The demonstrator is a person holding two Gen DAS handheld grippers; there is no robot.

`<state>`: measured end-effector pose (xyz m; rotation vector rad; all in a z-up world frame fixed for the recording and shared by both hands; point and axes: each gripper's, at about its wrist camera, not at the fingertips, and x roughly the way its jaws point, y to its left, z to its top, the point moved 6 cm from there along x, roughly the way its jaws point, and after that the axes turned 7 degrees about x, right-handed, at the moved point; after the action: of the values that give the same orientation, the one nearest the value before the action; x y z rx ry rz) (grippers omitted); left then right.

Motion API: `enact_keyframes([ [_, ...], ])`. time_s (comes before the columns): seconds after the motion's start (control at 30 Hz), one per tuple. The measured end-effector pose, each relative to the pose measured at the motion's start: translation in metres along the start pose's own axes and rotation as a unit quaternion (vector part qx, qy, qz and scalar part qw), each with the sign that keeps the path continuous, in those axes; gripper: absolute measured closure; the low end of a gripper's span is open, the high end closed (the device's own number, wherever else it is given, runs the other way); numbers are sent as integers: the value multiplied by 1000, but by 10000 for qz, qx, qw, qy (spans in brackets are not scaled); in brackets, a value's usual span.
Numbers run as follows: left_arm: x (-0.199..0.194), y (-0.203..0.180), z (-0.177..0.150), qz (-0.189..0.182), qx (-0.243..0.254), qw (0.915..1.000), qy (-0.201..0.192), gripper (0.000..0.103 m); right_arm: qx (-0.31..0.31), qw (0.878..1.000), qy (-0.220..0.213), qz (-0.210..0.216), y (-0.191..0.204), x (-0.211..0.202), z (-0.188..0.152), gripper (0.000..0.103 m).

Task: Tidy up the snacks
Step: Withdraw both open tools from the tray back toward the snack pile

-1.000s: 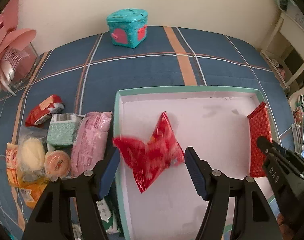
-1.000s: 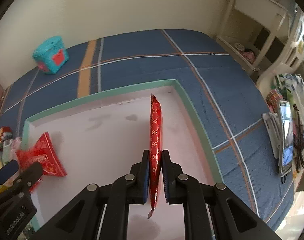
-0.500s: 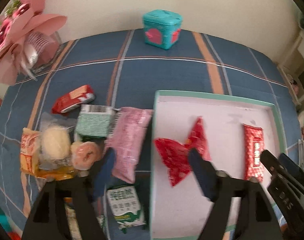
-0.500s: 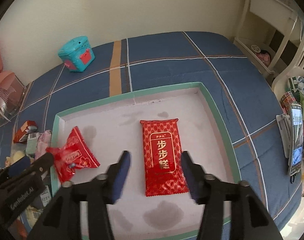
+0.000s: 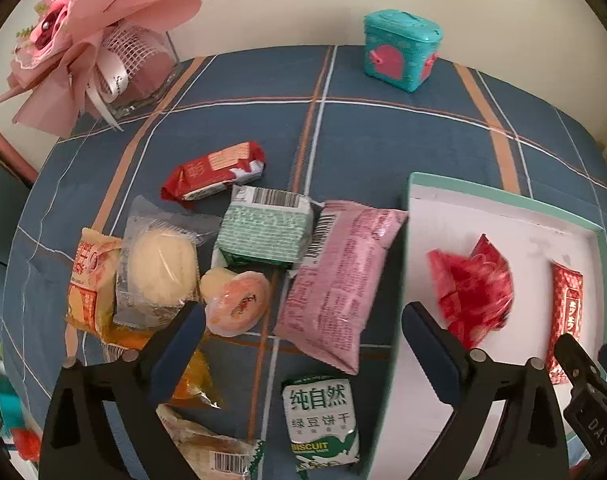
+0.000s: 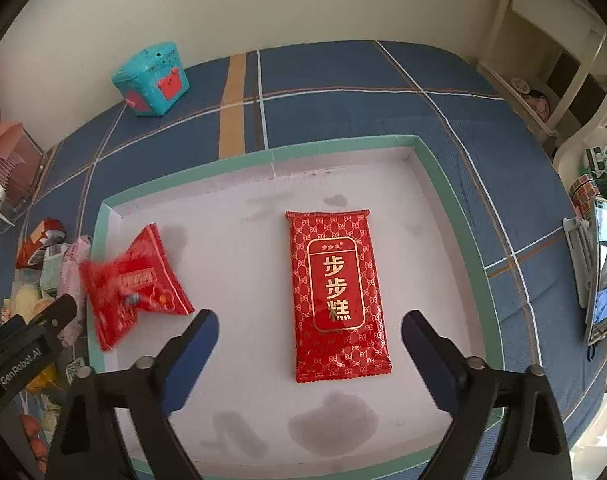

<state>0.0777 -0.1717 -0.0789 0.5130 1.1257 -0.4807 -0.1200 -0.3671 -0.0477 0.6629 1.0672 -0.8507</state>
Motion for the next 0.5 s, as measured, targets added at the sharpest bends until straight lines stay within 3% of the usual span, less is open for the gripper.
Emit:
enact_keyframes([
  [0.03,1,1,0,5,-16,10000,9,4,2,10000,0,3,0,1,0,0],
  [0.5,-13,9,3,-4,-71,9989,-469,3,316,9985,-138,423,2,-7,-2,0],
])
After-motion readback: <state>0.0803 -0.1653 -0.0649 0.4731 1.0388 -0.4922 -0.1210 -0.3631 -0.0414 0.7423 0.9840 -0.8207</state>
